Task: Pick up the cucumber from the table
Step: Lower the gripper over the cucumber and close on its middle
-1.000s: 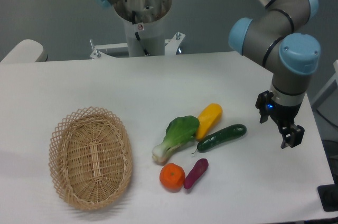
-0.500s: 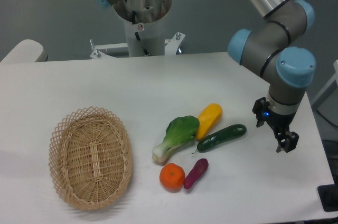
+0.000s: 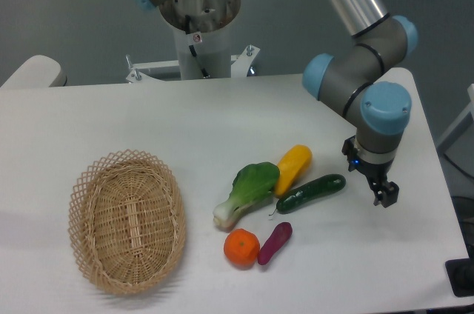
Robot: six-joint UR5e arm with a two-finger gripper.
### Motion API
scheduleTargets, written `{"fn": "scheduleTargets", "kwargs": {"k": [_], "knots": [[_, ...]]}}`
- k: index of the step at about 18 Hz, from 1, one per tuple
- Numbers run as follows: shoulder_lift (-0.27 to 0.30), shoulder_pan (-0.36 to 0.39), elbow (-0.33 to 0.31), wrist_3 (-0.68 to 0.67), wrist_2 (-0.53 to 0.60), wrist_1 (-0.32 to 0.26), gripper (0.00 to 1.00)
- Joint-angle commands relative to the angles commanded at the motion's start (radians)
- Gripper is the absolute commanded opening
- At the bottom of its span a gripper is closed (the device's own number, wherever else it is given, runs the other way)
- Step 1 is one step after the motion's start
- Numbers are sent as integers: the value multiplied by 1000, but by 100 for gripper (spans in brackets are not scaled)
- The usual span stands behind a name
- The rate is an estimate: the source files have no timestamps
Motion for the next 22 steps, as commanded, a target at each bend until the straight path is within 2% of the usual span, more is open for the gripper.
{"fn": "scheduleTargets", "kwargs": {"k": [8, 16, 18, 19, 22], "knots": [[11, -40, -72, -18, 0, 8, 100], [6, -48, -83, -18, -2, 8, 98], [5, -54, -80, -17, -2, 8, 80], [3, -57, -80, -17, -2, 8, 68], [5, -58, -77, -15, -2, 8, 45]]}}
